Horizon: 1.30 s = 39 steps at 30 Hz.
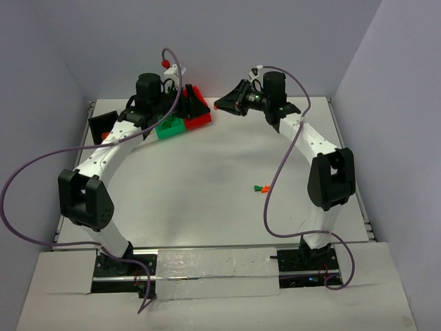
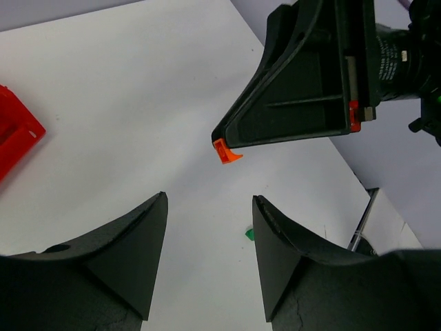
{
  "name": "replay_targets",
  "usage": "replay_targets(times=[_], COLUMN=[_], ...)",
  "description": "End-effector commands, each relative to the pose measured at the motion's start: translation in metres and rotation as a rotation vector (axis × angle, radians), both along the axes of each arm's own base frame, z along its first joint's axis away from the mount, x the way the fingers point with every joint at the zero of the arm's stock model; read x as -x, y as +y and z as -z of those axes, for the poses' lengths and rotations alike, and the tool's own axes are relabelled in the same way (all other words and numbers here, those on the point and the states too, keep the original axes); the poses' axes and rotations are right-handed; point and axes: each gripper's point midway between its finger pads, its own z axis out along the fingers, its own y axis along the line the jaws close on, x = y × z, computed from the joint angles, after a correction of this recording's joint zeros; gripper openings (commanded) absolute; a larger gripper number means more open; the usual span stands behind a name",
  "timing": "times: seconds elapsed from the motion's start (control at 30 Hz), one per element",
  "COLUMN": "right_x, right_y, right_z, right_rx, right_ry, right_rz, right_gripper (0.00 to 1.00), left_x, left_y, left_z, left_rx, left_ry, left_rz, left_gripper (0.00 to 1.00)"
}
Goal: Sort the legos into containers by color
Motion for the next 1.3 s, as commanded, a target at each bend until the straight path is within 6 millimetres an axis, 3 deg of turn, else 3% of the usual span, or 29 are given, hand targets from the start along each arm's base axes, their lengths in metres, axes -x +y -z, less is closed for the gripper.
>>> replay_targets(times=[0.0,0.27,0.53,0.97,1.27], right_x=[0.0,0.003,0.005,0.006,0.01], right_y=[-0.006,-0.007,-0.008,-0.007,-0.004], right_z=[-0.025,-0.024,-0.026,-0.034,-0.033], right_rx=[-0.107,-0.125,-0.139,-0.166,-0.182], right_ry=[0.063,0.121,0.125,0.108,0.119], right_rz=[0.054,0.073,0.068,0.043,0.023], right_gripper=[0.0,0.0,0.0,0.0,0.0], left_x=[-0.014,-0.021,-0.014,-0.014,-0.031], left_y=[-0.007,-0.026,-0.037,-0.04,-0.042], left_z=[-0.036,-0.033,-0.02,-0.008,-0.008], left_rx=[0.026,-0.015,-0.03,-0.054,-0.08], left_ry=[-0.125,-0.134,-0.106,-0.098,-0.122], left_rz=[-0.057,-0.057,-0.015,-0.006,-0.03], left_gripper=[0.62,0.62,0.61,0.56,0.46])
